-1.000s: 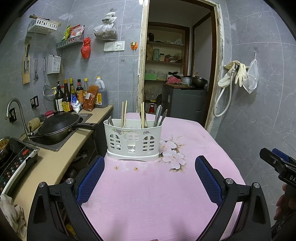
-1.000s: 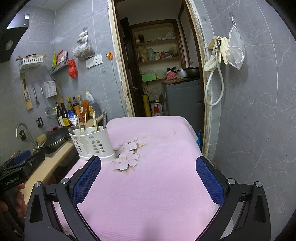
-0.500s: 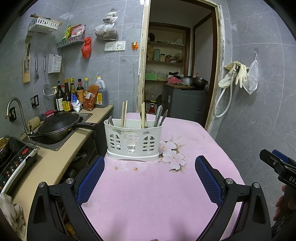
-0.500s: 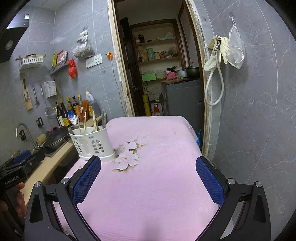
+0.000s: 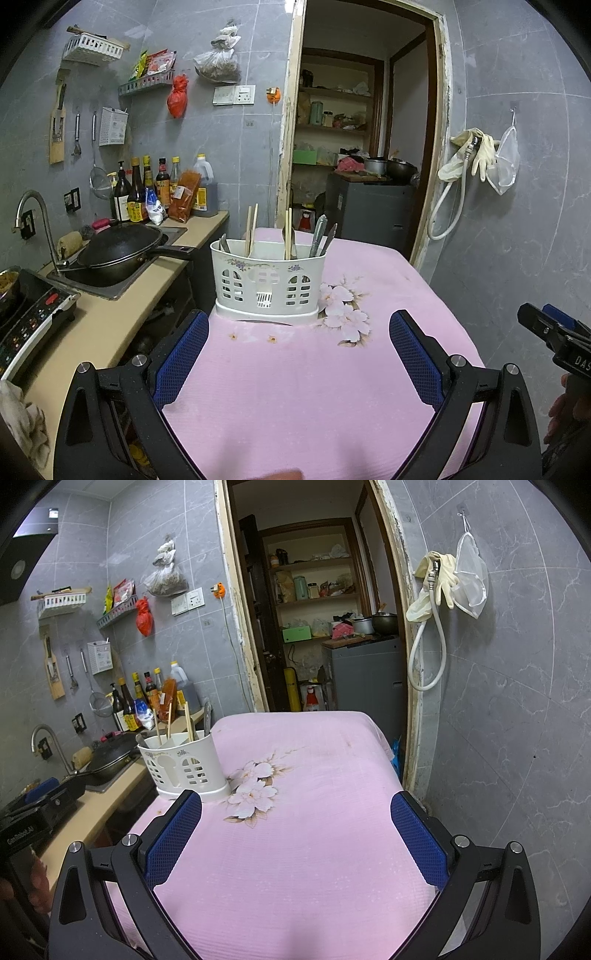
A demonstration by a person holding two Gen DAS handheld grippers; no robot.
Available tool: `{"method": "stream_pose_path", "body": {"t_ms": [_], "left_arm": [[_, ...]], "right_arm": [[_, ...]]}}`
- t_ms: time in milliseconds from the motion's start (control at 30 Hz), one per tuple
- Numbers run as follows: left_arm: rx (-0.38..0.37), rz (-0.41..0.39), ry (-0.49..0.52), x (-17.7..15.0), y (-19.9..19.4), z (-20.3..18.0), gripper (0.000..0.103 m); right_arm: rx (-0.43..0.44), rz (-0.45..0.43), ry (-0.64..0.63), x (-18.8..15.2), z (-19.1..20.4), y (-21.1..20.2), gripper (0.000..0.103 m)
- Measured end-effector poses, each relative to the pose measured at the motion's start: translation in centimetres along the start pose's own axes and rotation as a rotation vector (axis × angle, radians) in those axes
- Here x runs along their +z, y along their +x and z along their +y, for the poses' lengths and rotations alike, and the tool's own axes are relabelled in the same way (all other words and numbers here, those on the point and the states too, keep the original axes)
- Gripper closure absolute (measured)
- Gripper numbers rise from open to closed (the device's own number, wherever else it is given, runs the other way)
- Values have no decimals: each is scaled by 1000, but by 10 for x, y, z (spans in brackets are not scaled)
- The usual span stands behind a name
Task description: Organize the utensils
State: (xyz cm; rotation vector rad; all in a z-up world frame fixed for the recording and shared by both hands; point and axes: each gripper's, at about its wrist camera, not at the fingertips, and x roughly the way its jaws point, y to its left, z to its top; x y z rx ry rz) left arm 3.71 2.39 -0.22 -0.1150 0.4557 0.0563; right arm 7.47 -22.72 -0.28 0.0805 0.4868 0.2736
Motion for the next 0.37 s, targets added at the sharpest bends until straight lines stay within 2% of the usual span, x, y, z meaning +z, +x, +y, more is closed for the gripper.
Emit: {"method": "stream_pose_path", "body": {"t_ms": [367], "left_arm": [[6, 6, -2, -1, 2, -2, 7]], "right_arm": [[0, 2, 1, 0, 0, 0, 0]]}}
